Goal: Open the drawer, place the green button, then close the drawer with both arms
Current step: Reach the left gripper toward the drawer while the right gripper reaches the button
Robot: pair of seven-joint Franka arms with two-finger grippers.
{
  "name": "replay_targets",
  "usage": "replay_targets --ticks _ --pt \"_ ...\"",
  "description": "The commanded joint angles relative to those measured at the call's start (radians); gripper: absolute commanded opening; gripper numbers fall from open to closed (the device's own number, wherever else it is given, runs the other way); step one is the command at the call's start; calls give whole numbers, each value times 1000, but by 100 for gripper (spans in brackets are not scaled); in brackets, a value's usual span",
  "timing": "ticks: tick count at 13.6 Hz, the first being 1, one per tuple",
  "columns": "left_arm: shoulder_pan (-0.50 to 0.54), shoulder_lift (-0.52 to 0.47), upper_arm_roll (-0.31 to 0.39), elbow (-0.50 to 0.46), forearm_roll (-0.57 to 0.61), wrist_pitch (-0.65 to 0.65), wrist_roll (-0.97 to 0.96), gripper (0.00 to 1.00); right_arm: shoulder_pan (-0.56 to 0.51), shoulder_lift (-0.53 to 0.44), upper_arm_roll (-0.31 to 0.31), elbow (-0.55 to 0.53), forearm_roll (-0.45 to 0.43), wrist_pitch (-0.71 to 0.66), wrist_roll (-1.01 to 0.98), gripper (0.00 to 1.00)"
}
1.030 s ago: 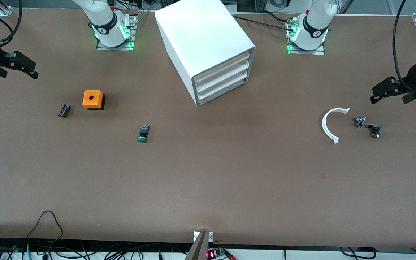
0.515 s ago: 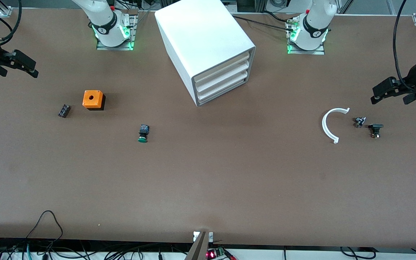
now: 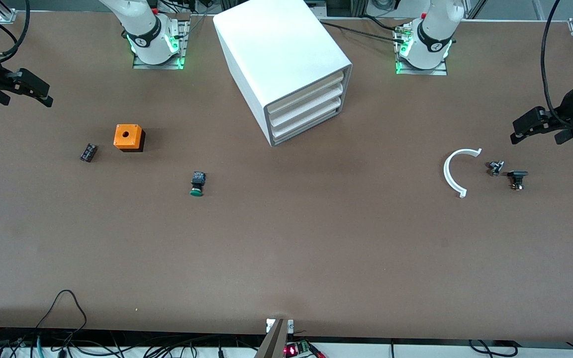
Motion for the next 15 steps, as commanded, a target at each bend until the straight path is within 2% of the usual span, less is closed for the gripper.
replay_targets --ticks 1,4,6,8,10,13,15 --pt "3 8 3 22 -24 1 23 100 1 -2 -1 15 0 -9 -2 100" --pt "3 29 2 33 -47 2 22 100 2 25 -1 48 2 -14 -4 100" --pt "-11 34 -18 -17 -50 -2 14 100 -1 64 -2 62 11 -15 -8 100" --pt "-20 57 -39 -24 -51 1 23 100 10 111 7 73 8 -15 -6 100" --pt "-63 110 -40 -35 -51 1 23 100 32 168 15 105 8 -17 1 100" --pt "-129 195 -43 -93 -53 4 25 100 38 194 15 119 8 -17 -13 100" --pt "-130 242 -82 -96 -67 4 26 100 36 200 15 116 13 -17 -10 100"
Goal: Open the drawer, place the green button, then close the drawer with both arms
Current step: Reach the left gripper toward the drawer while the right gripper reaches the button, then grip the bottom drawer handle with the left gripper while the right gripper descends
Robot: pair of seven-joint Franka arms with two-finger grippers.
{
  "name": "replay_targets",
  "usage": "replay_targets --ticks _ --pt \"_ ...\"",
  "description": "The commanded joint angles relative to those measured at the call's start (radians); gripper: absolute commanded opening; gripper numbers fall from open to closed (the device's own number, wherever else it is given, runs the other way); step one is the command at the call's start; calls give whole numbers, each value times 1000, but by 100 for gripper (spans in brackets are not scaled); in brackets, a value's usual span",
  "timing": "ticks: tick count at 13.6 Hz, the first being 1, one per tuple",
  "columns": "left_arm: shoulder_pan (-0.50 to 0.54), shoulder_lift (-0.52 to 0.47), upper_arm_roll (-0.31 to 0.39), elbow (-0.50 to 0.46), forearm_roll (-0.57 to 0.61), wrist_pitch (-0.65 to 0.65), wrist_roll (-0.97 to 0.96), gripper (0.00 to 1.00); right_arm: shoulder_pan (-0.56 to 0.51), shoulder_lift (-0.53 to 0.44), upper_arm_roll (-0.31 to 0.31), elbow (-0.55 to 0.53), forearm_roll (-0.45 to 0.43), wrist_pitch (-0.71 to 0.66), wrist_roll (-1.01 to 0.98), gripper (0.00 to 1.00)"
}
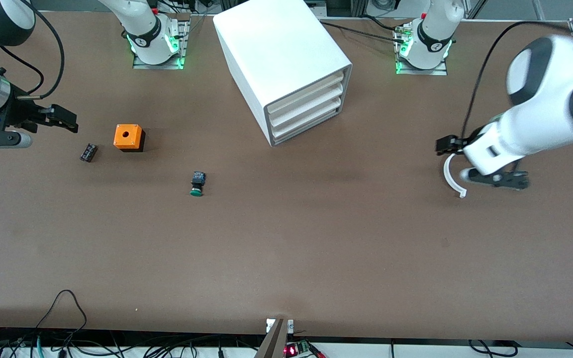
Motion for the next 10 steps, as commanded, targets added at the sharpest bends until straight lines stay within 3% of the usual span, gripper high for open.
replay_targets --ticks 1,5,10 --pt "-3 59 -36 -7 -77 0 25 100 3 17 -3 26 17 -20 -13 100" --pt "-3 145 -47 -126 -467 67 71 100 74 81 -1 29 26 14 1 100" --pt "-15 217 -93 -326 -864 144 420 100 151 168 -1 31 29 167 1 100"
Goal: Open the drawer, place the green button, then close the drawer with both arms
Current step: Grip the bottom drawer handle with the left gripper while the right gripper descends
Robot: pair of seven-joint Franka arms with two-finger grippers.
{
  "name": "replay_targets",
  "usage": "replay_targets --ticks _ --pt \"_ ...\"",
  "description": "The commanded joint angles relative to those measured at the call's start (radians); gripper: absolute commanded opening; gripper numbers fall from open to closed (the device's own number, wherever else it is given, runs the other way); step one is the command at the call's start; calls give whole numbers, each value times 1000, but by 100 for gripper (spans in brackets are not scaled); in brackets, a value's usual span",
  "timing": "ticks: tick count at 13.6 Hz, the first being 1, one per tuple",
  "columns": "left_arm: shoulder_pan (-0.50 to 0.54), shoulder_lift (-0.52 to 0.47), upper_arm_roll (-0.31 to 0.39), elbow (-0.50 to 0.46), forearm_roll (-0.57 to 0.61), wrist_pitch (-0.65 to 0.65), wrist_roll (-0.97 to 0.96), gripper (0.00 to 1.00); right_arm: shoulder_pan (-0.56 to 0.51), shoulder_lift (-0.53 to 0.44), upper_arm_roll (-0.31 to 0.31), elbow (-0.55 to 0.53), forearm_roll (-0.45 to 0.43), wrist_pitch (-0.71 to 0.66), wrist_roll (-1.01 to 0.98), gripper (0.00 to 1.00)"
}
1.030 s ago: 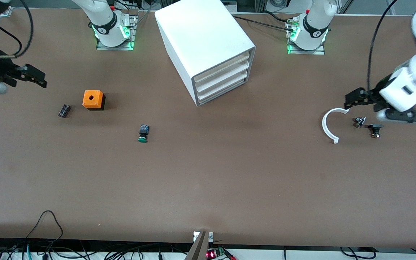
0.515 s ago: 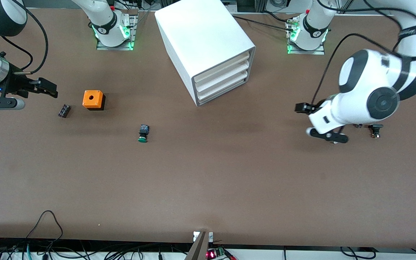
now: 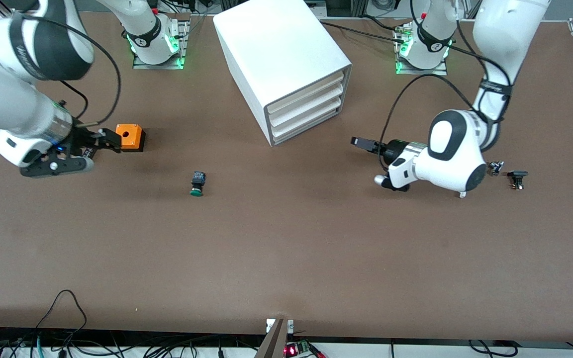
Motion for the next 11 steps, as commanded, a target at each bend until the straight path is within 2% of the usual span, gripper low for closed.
replay_targets --ticks 1,4,6,9,11 --pt "-4 16 -45 -95 -157 28 173 100 26 43 -8 25 18 38 0 100" --pt "-30 68 -59 -150 -286 29 366 100 35 83 -8 26 44 68 1 100" --pt "-53 100 -60 -169 -325 29 431 99 53 120 -8 25 49 115 4 100" --pt "-59 122 -106 -199 -380 100 439 90 72 155 9 -9 109 195 79 100" --pt "-59 131 -142 -209 -400 149 439 77 72 167 23 -43 158 255 84 100"
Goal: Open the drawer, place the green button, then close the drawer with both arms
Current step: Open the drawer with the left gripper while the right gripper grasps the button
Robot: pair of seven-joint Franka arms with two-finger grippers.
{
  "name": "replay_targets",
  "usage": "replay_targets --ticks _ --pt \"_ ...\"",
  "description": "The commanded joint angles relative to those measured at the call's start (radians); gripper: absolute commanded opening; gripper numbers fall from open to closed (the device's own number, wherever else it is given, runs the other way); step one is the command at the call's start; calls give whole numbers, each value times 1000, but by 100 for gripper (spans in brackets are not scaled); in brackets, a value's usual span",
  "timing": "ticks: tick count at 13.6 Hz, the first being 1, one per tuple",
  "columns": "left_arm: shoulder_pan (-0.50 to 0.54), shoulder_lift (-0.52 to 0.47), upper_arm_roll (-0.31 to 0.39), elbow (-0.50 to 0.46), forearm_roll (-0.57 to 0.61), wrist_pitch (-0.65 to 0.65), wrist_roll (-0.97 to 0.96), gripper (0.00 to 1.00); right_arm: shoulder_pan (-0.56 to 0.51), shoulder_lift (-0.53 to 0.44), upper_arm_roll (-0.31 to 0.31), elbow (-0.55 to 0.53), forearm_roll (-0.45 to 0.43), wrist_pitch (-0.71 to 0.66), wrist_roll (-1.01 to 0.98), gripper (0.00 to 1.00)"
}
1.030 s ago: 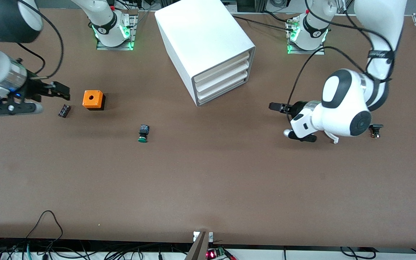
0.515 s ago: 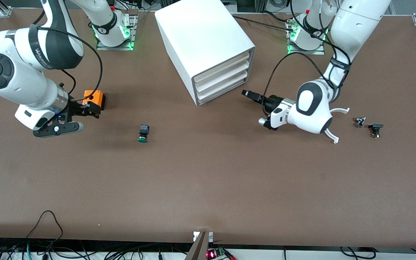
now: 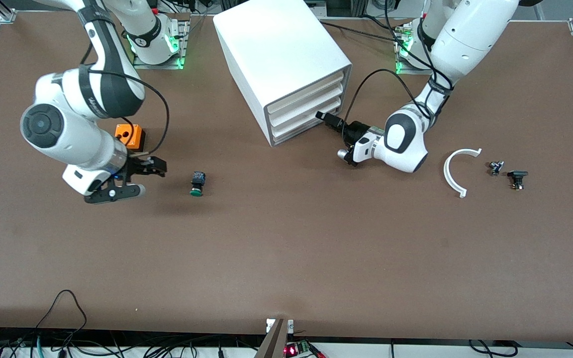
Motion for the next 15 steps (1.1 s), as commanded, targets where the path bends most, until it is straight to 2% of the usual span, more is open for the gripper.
replay_targets --ticks 1,5,6,7,9,11,15 --pt "-5 -1 -41 -25 -53 52 29 73 1 15 14 -48 47 84 45 100" --pt "-27 22 -50 -27 -79 72 29 38 5 44 78 -162 41 275 177 100" --pt "-27 22 -49 -28 -79 72 28 26 11 58 78 -177 41 299 184 100" --pt "-25 19 -49 -27 -78 72 28 0 13 68 78 -188 38 318 196 100" --pt "-12 15 -29 -18 -74 78 26 0 13 84 78 -215 34 356 198 100" --pt "18 -2 21 -7 -70 162 17 0 13 94 78 -248 34 397 239 100" --pt "38 2 98 82 -62 223 8 0 14 136 80 -246 20 424 298 100"
